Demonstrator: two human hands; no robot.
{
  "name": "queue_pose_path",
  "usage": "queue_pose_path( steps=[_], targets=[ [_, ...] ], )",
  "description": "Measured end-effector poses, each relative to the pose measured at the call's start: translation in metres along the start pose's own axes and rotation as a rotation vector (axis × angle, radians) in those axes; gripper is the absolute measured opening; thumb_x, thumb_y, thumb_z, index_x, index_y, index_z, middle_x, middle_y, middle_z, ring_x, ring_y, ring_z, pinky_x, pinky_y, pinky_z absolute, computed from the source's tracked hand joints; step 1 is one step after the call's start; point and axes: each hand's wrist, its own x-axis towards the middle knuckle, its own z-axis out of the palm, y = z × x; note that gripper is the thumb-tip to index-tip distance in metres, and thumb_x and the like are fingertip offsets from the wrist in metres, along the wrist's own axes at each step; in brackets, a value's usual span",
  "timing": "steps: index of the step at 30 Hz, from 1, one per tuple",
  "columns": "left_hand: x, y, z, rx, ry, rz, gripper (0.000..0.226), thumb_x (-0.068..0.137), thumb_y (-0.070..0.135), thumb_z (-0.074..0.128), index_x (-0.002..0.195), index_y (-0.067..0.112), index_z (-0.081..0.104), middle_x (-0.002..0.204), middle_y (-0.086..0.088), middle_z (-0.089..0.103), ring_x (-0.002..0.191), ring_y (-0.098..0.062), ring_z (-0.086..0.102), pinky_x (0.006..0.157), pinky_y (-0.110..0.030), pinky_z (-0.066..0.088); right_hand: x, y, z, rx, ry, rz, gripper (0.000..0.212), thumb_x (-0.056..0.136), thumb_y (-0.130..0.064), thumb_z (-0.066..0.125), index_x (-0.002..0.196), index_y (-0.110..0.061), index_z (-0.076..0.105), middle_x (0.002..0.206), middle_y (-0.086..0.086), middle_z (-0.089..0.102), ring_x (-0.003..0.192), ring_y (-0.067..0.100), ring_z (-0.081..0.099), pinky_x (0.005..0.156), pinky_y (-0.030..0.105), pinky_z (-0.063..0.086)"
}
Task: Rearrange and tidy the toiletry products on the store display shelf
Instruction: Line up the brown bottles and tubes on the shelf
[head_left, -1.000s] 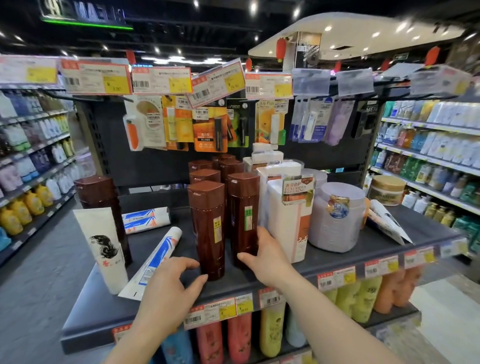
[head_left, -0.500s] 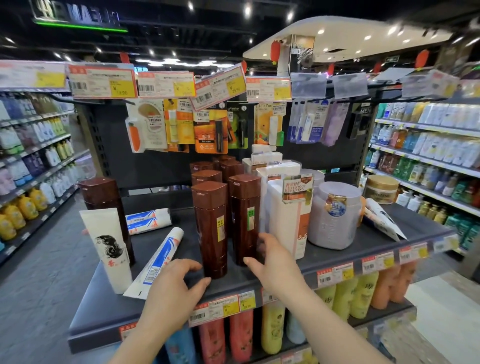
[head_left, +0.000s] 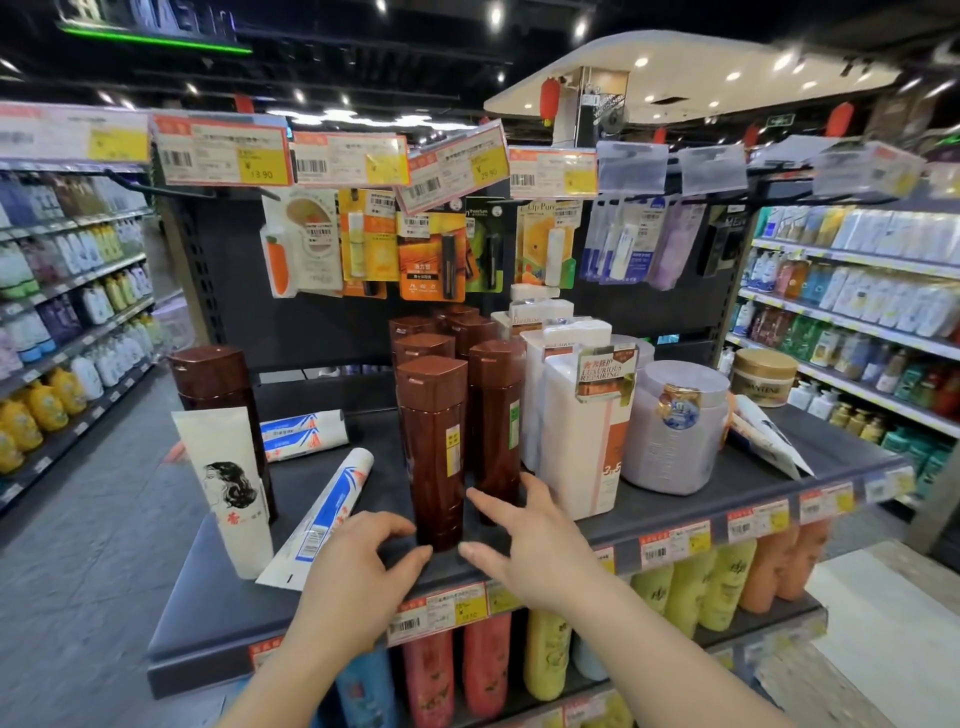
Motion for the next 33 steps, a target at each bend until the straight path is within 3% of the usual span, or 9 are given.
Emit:
queue_pose_path(
  steps=[9,21,33],
  targets=[
    [0.001,0.000,-0.002,0.013,-0.032,-0.005,0.020,0.079,0.038,0.073,0.095,0.038,0.061,0.092,0.020,0.058,0.091,0.002,0.053,0.075,-0.012,0.040,0.009,-0.002,-0.005,-0.067,-0.111,0.026,0.074,0.081,-0.073,0.048,0.146,-0.047,0.023,0.153,0.007,0.022,0.132,0.029,0.040,0.109,0.036,0.036],
    [0.001,0.001,-0.001,0.026,-0.032,-0.018,0.020,0.079,0.038,0.073,0.096,0.035,0.062,0.093,0.015,0.061,0.089,0.003,0.056,0.075,-0.012,0.042,0.028,0.006,0.001,-0.019,-0.105,0.025,0.077,0.080,-0.073,0.049,0.146,-0.046,0.023,0.152,0.004,0.018,0.133,0.026,0.038,0.110,0.034,0.032],
    [0.000,0.001,-0.001,0.044,-0.034,-0.028,0.020,0.079,0.041,0.072,0.087,0.045,0.054,0.090,0.017,0.060,0.086,0.002,0.057,0.069,-0.009,0.040,0.030,0.007,0.003,-0.029,-0.110,0.027,0.081,0.077,-0.075,0.049,0.147,-0.048,0.019,0.154,0.004,0.013,0.134,0.028,0.037,0.110,0.035,0.032]
  ],
)
